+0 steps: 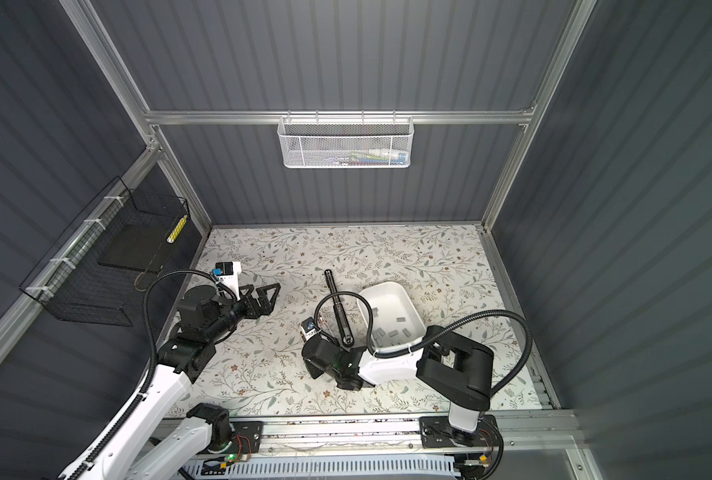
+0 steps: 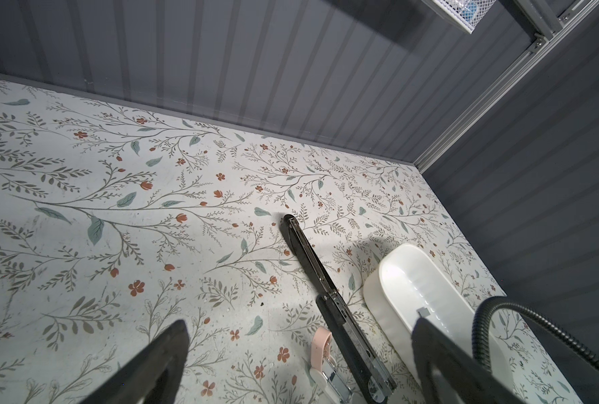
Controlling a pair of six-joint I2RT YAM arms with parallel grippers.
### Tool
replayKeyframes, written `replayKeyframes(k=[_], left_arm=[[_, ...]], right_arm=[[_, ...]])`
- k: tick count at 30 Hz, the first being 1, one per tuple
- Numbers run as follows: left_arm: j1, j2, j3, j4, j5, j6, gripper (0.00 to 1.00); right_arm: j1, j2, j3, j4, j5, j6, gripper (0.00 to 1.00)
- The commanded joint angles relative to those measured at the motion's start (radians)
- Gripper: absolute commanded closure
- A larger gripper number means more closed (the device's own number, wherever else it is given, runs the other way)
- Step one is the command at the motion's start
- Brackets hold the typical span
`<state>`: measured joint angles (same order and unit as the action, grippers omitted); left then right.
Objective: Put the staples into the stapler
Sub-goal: 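Position the held strip over the beige stapler's open channel with the right gripper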
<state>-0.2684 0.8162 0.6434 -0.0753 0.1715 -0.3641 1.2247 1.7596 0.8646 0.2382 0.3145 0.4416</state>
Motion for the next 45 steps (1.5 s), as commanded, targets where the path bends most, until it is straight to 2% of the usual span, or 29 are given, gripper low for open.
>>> replayKeyframes(k=[1,16,31,45], left_arm=[[0.003,-0.014,-0.005,-0.009,-0.007,-0.005,0.0],[0.004,-0.022,-0.007,-0.009,-0.012,-0.006,0.0],[0.004,-0.018,-0.004,-0.014,-0.011,-0.007,0.01],[0.003,-0.029,-0.005,-0.02,-0.014,-0.006,0.0]], right_arm=[[0.002,0.027,0.032,-0.002,0.001,0.004,0.99],[0.001,-0.064,-0.028,0.01,0.04,0.007,0.99],[0.002,0.007,0.0,0.012,0.022,0.021,1.0],[0.004,-0.034,0.005,-0.002,-0.018,0.015,1.0]])
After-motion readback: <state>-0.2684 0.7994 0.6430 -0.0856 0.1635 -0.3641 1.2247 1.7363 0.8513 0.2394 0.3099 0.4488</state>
